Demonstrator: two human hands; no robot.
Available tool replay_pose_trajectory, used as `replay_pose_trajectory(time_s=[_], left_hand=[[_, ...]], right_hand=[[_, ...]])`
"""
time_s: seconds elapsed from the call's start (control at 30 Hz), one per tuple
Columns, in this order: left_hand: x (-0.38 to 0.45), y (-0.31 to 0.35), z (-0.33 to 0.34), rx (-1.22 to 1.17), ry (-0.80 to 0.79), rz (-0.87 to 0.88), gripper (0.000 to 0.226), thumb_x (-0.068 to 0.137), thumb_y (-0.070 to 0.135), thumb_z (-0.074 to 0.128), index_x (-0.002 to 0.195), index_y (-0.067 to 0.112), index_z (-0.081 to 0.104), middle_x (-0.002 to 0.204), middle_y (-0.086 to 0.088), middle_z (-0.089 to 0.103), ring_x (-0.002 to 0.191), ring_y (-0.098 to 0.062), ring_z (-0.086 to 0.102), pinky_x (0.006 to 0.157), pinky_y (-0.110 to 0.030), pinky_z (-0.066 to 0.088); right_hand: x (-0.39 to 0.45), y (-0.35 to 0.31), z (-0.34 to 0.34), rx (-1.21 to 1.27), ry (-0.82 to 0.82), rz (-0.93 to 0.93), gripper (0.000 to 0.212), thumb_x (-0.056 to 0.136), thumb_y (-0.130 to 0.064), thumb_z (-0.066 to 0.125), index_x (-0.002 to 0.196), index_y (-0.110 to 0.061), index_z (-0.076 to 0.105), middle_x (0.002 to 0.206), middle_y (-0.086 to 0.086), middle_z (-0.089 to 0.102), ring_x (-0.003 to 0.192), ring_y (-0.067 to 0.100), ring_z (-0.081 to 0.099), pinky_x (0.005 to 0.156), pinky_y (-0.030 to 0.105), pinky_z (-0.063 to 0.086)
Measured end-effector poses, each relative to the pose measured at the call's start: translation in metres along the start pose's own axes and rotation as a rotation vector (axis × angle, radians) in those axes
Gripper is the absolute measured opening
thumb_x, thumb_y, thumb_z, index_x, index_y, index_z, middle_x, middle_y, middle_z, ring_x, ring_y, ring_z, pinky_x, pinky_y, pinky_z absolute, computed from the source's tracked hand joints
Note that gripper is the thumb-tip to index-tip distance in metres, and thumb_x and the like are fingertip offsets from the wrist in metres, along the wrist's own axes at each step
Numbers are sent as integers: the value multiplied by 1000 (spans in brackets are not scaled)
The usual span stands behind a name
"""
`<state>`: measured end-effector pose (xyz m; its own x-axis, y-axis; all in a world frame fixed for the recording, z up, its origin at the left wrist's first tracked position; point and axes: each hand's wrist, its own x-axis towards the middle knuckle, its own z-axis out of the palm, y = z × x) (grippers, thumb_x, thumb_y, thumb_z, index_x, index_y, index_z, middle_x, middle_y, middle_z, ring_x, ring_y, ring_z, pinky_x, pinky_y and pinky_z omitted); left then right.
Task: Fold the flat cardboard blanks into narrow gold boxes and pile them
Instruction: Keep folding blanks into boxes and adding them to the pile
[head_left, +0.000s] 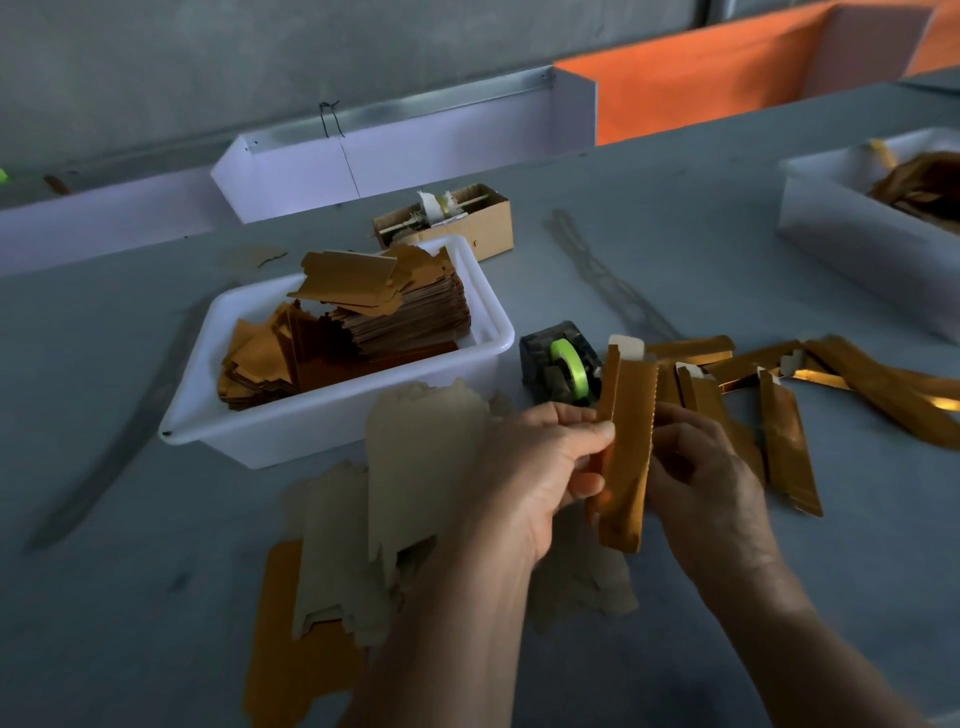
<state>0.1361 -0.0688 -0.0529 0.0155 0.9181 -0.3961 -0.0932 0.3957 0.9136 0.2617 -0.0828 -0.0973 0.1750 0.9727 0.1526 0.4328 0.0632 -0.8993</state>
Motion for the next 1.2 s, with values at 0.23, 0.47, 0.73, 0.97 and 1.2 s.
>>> replay_pose_trajectory(time_s=[0.23, 0.47, 0.73, 0.97, 1.2], left_hand=[[0, 1, 2, -27, -4, -35, 7, 85, 6, 67, 85, 12, 63, 95, -14, 71, 74, -19, 66, 45, -15, 48], [-3, 8, 6, -112, -36, -51, 7, 85, 0, 64, 88, 6, 64, 99, -15, 71, 86, -25, 71, 65, -27, 60], [-21, 8, 1, -31, -30, 26, 12, 84, -2, 65, 78, 9, 65, 93, -18, 72, 84, -28, 72, 78, -39, 59], [-35, 15, -3, -49, -28, 38, 11, 82, -1, 68, 75, 8, 66, 84, -14, 72, 74, -23, 73, 68, -31, 60], [-40, 18, -4, 17, -12, 104, 12, 84, -1, 66, 76, 9, 67, 75, -6, 72, 69, -18, 73, 66, -28, 60]], right_hand=[[5, 5, -5, -251, 84, -64, 4, 84, -3, 64, 82, -7, 66, 109, -1, 58, 90, 13, 55, 69, 20, 43], [-9, -14, -38, 171, 37, 45, 11, 86, -19, 58, 79, -27, 58, 75, 0, 61, 72, 17, 59, 61, 28, 44], [-6, -44, -52, 279, -318, -81, 21, 66, -27, 57, 81, -20, 69, 74, -5, 69, 59, -1, 59, 52, 8, 45], [-2, -45, -45, 193, -337, -154, 25, 68, -35, 59, 92, -37, 67, 83, -5, 71, 73, 6, 67, 64, 20, 54], [4, -48, -41, 189, -272, -130, 40, 55, -43, 63, 92, -32, 51, 78, -6, 72, 68, 11, 70, 60, 29, 52]])
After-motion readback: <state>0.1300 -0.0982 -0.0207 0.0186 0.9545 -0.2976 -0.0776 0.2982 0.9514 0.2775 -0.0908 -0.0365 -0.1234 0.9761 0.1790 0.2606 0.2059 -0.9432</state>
